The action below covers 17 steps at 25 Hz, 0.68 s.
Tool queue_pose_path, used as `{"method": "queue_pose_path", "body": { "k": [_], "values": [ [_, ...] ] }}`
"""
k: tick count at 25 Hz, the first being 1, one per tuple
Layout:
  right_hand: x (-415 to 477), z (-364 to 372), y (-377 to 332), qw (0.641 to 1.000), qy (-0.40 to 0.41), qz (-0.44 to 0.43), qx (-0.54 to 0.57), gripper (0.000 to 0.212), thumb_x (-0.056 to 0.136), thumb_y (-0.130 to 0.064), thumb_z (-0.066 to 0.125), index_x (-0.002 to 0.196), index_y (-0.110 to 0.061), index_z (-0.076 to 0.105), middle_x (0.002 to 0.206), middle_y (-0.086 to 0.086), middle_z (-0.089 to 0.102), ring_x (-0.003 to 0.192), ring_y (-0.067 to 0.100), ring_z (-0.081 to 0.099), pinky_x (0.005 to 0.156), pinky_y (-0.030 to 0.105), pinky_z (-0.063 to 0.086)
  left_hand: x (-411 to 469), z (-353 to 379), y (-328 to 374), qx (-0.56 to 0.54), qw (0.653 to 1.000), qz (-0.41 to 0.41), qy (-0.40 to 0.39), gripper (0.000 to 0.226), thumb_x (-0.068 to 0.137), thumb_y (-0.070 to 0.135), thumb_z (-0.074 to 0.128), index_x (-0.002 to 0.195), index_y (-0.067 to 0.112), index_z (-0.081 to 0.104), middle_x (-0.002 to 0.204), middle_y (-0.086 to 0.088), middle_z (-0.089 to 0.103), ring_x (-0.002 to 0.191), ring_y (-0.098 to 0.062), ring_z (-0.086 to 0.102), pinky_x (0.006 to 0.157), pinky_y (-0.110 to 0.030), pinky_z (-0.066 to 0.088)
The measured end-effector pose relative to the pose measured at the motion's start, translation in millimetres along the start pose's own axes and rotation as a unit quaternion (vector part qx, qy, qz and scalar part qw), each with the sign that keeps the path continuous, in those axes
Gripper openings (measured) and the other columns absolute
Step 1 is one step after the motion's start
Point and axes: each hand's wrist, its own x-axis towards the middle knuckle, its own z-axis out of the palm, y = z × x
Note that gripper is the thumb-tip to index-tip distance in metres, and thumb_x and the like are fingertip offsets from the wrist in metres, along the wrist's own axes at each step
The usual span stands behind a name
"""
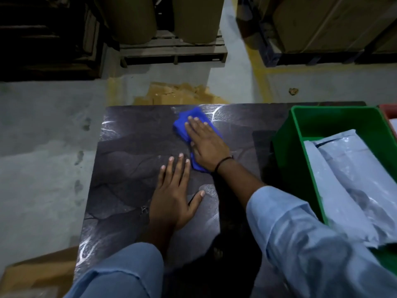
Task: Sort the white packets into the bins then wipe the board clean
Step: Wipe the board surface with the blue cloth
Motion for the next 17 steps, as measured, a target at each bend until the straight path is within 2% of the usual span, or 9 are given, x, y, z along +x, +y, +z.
{"method": "queue_pose_path", "body": {
  "k": [1, 3, 5, 7, 10, 11, 13, 15, 17],
  "values": [
    [11, -6, 23, 0.997, 0.029, 0.065, -0.004, 0.067, 0.089, -0.026, 0.029, 0.15, 0.0, 0.03, 0.158, 0.02, 0.027, 0.147, 0.035, 0.024, 0.122, 0.044, 0.013, 1, -1, 0, -0.004, 1.0, -0.002, -0.001, 0.085, 0.097, 0.064, 0.04, 0.16, 0.01, 0.021, 0.17, -0.009, 0.009, 0.157, -0.029, 0.006, 0.125, -0.052, 0.016],
    [37, -25, 70, 0.971, 0.026, 0.235, -0.018, 0.068, 0.091, -0.025, 0.033, 0.152, 0.001, 0.02, 0.16, 0.022, 0.019, 0.149, 0.035, 0.017, 0.123, 0.045, 0.009, 0, -2, -1, -0.007, 1.0, -0.006, -0.006, 0.086, 0.098, 0.065, 0.039, 0.161, 0.011, 0.018, 0.171, -0.007, 0.007, 0.158, -0.028, 0.003, 0.126, -0.05, 0.014],
    [49, -35, 85, 0.943, 0.018, 0.332, -0.023, 0.068, 0.094, -0.024, 0.035, 0.153, 0.001, 0.014, 0.162, 0.021, 0.012, 0.151, 0.033, 0.009, 0.123, 0.045, 0.006, 1, -2, 0, -0.005, 1.0, -0.008, -0.006, 0.085, 0.098, 0.065, 0.038, 0.162, 0.012, 0.016, 0.171, -0.006, 0.005, 0.158, -0.028, 0.001, 0.126, -0.05, 0.013],
    [40, -27, 51, 0.946, 0.032, 0.323, -0.019, 0.067, 0.095, -0.024, 0.034, 0.153, 0.002, 0.014, 0.162, 0.022, 0.012, 0.151, 0.033, 0.009, 0.123, 0.045, 0.006, 2, -3, -2, -0.011, 1.0, -0.008, -0.007, 0.085, 0.098, 0.065, 0.038, 0.161, 0.012, 0.017, 0.171, -0.007, 0.006, 0.158, -0.028, 0.002, 0.126, -0.051, 0.014],
    [-43, -3, -19, 0.98, 0.027, 0.196, -0.019, 0.065, 0.096, -0.027, 0.033, 0.153, 0.002, 0.018, 0.162, 0.019, 0.014, 0.152, 0.03, 0.008, 0.124, 0.044, 0.009, 3, -1, -1, -0.006, 1.0, -0.013, -0.011, 0.086, 0.097, 0.066, 0.039, 0.161, 0.011, 0.02, 0.17, -0.008, 0.007, 0.158, -0.028, 0.003, 0.125, -0.053, 0.016],
    [-76, 1, -30, 0.983, 0.018, 0.183, -0.016, 0.065, 0.097, -0.027, 0.033, 0.153, 0.001, 0.018, 0.163, 0.017, 0.013, 0.152, 0.028, 0.007, 0.124, 0.043, 0.009, 1, -2, 0, -0.009, 1.0, -0.011, -0.014, 0.086, 0.097, 0.065, 0.04, 0.161, 0.011, 0.021, 0.17, -0.008, 0.007, 0.158, -0.029, 0.003, 0.124, -0.053, 0.017],
    [-91, -7, -8, 0.976, 0.043, 0.212, -0.027, 0.063, 0.096, -0.026, 0.034, 0.152, 0.002, 0.022, 0.162, 0.019, 0.017, 0.151, 0.029, 0.011, 0.123, 0.044, 0.012, 1, -3, -1, -0.018, 1.0, -0.006, -0.002, 0.086, 0.097, 0.064, 0.042, 0.16, 0.01, 0.022, 0.17, -0.009, 0.008, 0.158, -0.03, 0.004, 0.124, -0.054, 0.017],
    [-56, -22, 36, 0.953, 0.035, 0.298, -0.039, 0.063, 0.095, -0.026, 0.032, 0.151, 0.004, 0.024, 0.16, 0.022, 0.019, 0.15, 0.034, 0.016, 0.122, 0.046, 0.013, 1, -5, 0, -0.011, 1.0, -0.003, -0.002, 0.086, 0.097, 0.064, 0.042, 0.16, 0.01, 0.022, 0.17, -0.009, 0.009, 0.157, -0.03, 0.004, 0.125, -0.053, 0.017],
    [-8, -40, 74, 0.923, 0.024, 0.385, -0.008, 0.064, 0.096, -0.024, 0.033, 0.152, 0.004, 0.019, 0.161, 0.023, 0.014, 0.15, 0.035, 0.011, 0.122, 0.047, 0.009, 0, -5, 1, -0.013, 1.0, -0.001, 0.003, 0.085, 0.097, 0.064, 0.041, 0.161, 0.01, 0.021, 0.17, -0.009, 0.01, 0.158, -0.03, 0.004, 0.125, -0.052, 0.017]
  ]
}}
